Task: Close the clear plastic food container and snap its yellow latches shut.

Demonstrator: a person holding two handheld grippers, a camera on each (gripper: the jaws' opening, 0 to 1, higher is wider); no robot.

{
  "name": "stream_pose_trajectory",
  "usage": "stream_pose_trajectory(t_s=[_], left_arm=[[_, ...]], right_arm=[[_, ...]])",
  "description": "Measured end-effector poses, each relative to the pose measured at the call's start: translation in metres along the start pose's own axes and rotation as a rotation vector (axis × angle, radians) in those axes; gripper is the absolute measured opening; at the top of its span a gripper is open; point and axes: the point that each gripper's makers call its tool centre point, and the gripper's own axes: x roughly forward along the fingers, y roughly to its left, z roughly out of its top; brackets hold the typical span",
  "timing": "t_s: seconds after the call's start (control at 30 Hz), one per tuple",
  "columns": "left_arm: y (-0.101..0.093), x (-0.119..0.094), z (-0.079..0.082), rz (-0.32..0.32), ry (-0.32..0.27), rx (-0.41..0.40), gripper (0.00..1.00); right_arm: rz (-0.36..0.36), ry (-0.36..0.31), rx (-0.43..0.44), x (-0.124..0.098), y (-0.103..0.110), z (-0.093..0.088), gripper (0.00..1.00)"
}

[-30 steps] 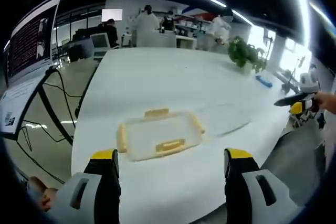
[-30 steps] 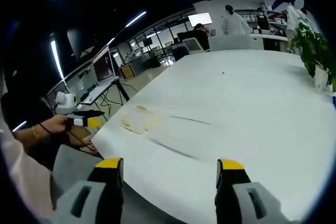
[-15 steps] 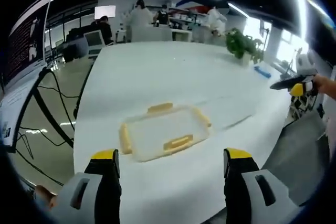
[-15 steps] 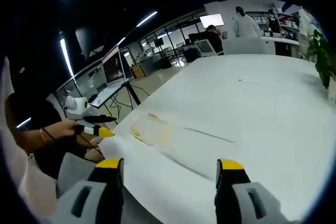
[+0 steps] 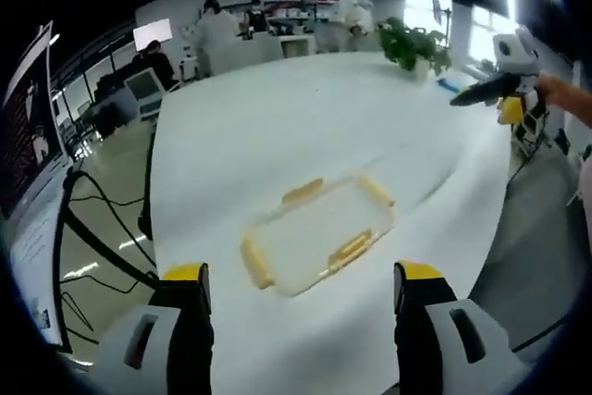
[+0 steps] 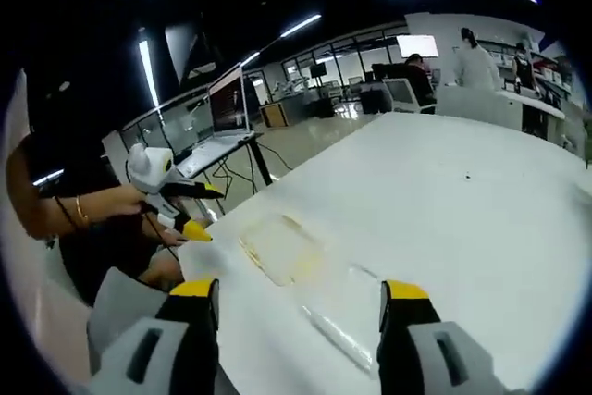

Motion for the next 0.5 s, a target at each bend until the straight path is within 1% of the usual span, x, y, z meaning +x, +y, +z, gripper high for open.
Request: stream_pose_trajectory(t_s=[0.13,0.27,0.3,0.33,0.37,0.4,0.5], left_arm=[[0.006,0.002,0.007,-0.015,-0.013,0.024,0.78],[0.006,0.008,0.006,-0.063,0.031,0.140,0.77],[0.005,0.009,0.004,-0.077,0.050,0.160,0.77],[0.006,0.012,-0.001,-0.090,0.085,0.182,0.77],[0.006,0.015,-0.003,-0.096,0.100,0.198,0.76],[0.006,0.019,-0.004,-0.108,0.106,0.218,0.77],[0.004,0.027,-0.008,-0.149,0.135,0.253,0.77]], right_arm=[[0.029,0.010,-0.046,0.015,0.003,0.011,0.70],[0.059,0.048,-0.096,0.030,0.009,0.015,0.70],[0.055,0.099,-0.137,0.034,0.008,0.009,0.70],[0.049,0.128,-0.171,0.037,0.007,0.006,0.70],[0.054,0.160,-0.212,0.042,0.008,0.003,0.70],[0.063,0.175,-0.224,0.045,0.010,0.000,0.70],[0.098,0.205,-0.222,0.057,0.016,-0.005,0.70]])
